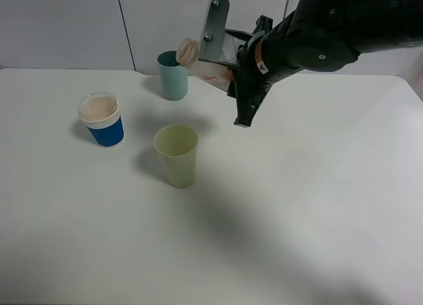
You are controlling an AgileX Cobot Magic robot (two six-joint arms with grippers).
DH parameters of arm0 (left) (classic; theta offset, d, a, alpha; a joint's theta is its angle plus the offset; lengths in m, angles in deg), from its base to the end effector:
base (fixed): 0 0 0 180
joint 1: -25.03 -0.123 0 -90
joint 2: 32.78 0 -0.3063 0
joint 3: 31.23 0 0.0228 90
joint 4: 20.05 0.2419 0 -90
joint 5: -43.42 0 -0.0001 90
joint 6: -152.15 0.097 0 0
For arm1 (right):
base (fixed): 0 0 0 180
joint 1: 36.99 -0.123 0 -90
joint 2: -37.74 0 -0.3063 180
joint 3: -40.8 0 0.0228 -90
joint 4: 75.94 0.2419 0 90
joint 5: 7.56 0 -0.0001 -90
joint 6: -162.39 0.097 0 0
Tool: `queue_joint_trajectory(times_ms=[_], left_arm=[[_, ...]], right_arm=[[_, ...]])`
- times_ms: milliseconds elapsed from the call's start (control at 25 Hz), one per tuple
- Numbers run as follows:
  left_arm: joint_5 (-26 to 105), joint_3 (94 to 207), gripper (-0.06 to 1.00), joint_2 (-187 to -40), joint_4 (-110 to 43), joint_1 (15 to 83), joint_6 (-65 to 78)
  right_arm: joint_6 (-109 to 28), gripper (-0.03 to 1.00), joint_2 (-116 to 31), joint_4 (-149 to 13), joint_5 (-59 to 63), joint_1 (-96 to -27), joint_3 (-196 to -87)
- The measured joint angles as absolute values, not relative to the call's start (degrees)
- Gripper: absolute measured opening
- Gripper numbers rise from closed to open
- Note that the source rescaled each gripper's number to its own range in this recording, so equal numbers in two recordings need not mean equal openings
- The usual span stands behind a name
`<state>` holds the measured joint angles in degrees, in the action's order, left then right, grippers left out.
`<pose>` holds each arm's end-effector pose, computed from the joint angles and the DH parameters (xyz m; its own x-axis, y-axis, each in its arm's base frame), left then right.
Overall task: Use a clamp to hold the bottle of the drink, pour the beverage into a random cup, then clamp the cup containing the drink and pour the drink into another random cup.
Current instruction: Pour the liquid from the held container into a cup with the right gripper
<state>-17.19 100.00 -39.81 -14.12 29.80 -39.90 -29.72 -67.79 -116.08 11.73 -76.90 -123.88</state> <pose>-0.0293 0.0112 0.2725 -0.4360 -0.1222 -0.8916 -0.0677 0.9924 -0.1030 0.2951 0.2198 0.2456 0.0476 -0.9449 -0.3239 -0.7508 0.1801 -0.6355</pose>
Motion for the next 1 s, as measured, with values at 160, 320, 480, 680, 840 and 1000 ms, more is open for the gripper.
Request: queue_joint_trajectory(times_ms=[160, 320, 480, 680, 840, 1000], left_arm=[[-17.2, 100.0, 0.88, -39.8, -14.1, 29.8, -39.9], [-17.2, 100.0, 0.88, -39.8, -14.1, 29.8, -39.9], [-17.2, 100.0, 0.88, -39.8, -14.1, 29.8, -39.9], [-17.2, 100.0, 0.88, -39.8, -14.1, 29.8, -39.9], [-17.2, 100.0, 0.88, -39.8, -14.1, 29.8, -39.9], [-17.2, 100.0, 0.88, -39.8, -14.1, 29.8, -39.9]], right_arm=[[-29.7, 0.00, -67.8, -118.0, 11.8, -77.1, -123.9], [-29.0, 0.00, -67.8, -122.7, 12.8, -77.9, -123.9], [-27.8, 0.00, -67.8, -125.0, 12.8, -78.2, -123.3], [-27.5, 0.00, -67.8, -126.0, 12.4, -78.3, -120.7], [-26.1, 0.00, -67.8, -126.0, 10.2, -78.3, -120.7], [-25.3, 0.00, -67.8, -125.5, 8.6, -78.4, -120.6]])
